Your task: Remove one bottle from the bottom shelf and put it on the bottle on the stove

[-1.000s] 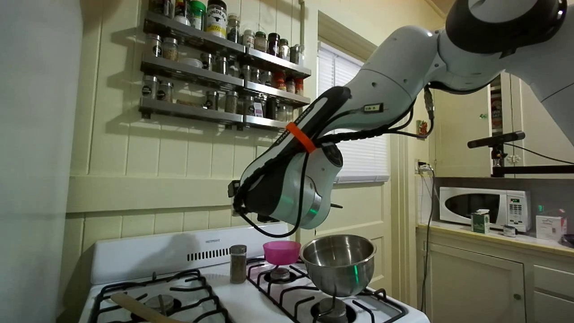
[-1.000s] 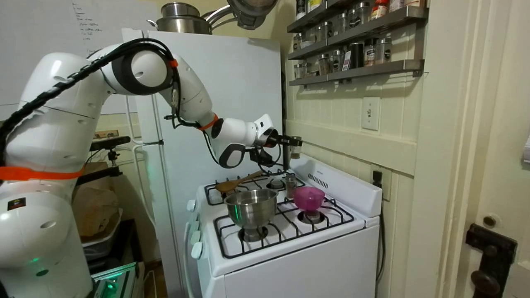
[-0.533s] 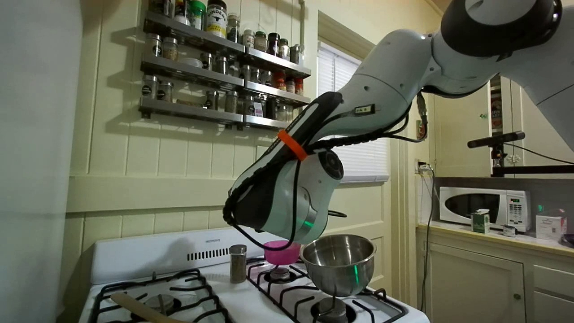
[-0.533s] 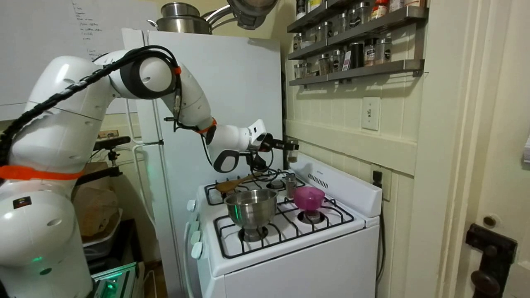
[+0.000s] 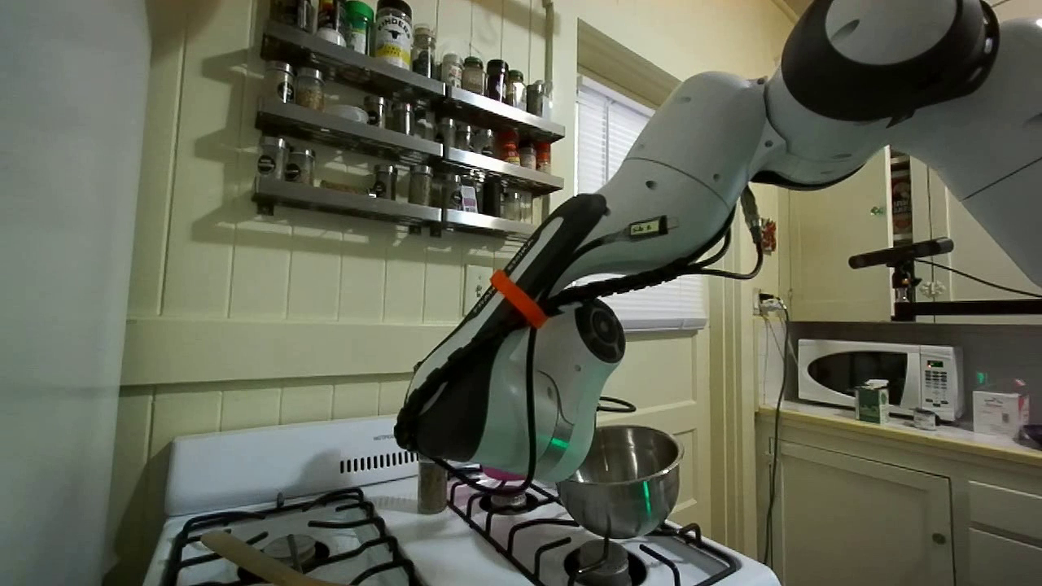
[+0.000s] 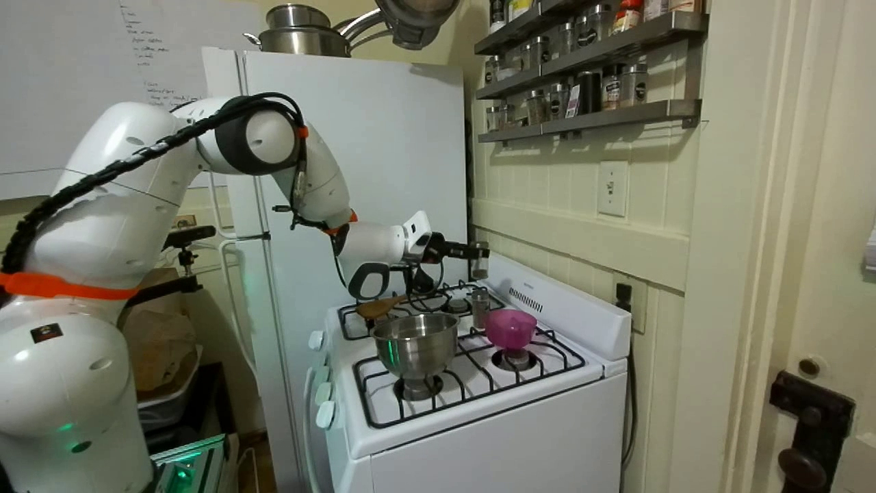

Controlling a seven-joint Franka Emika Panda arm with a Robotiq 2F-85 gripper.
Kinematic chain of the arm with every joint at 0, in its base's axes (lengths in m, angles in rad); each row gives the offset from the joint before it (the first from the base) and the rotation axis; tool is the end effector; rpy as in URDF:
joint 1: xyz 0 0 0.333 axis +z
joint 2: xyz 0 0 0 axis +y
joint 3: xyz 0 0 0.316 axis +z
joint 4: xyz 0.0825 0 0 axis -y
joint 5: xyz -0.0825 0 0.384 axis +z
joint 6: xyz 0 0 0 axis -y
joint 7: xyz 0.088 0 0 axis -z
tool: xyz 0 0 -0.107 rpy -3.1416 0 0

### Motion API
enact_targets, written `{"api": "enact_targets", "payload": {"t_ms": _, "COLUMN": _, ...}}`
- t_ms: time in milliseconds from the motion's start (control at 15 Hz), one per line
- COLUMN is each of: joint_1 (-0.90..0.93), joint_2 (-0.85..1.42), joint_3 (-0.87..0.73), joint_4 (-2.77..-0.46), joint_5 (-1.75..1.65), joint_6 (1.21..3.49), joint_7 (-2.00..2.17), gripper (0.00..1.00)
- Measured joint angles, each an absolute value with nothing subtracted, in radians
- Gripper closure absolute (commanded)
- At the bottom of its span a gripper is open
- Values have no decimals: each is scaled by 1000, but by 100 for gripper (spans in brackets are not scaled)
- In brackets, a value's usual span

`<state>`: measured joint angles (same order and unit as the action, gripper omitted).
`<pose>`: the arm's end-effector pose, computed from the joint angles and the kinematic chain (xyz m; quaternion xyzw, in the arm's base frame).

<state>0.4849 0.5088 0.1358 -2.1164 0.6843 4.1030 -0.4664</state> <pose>0.5231 0.2543 0.3344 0.7773 0.0559 0.6266 0.0075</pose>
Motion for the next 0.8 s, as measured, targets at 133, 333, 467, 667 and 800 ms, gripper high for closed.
{"api": "enact_targets", "payload": {"t_ms": 133, "joint_1": 485, "joint_2": 522, "joint_3": 132, "joint_4": -2112, "joint_5": 684, "joint_6": 4103, "joint_7": -455, "gripper": 75}}
{"api": "enact_targets", "payload": {"t_ms": 333, "joint_1": 485, "joint_2": 542, "joint_3": 126, "joint_4": -2101, "joint_5": 683, "joint_6": 4103, "joint_7": -448, "gripper": 75}}
{"api": "enact_targets", "payload": {"t_ms": 467, "joint_1": 485, "joint_2": 554, "joint_3": 124, "joint_4": -2094, "joint_5": 679, "joint_6": 4103, "joint_7": -443, "gripper": 75}}
{"api": "enact_targets", "payload": {"t_ms": 667, "joint_1": 485, "joint_2": 569, "joint_3": 124, "joint_4": -2089, "joint_5": 673, "joint_6": 4103, "joint_7": -432, "gripper": 75}}
{"api": "enact_targets", "payload": {"t_ms": 800, "joint_1": 485, "joint_2": 578, "joint_3": 124, "joint_4": -2086, "joint_5": 666, "joint_6": 4103, "joint_7": -428, "gripper": 75}}
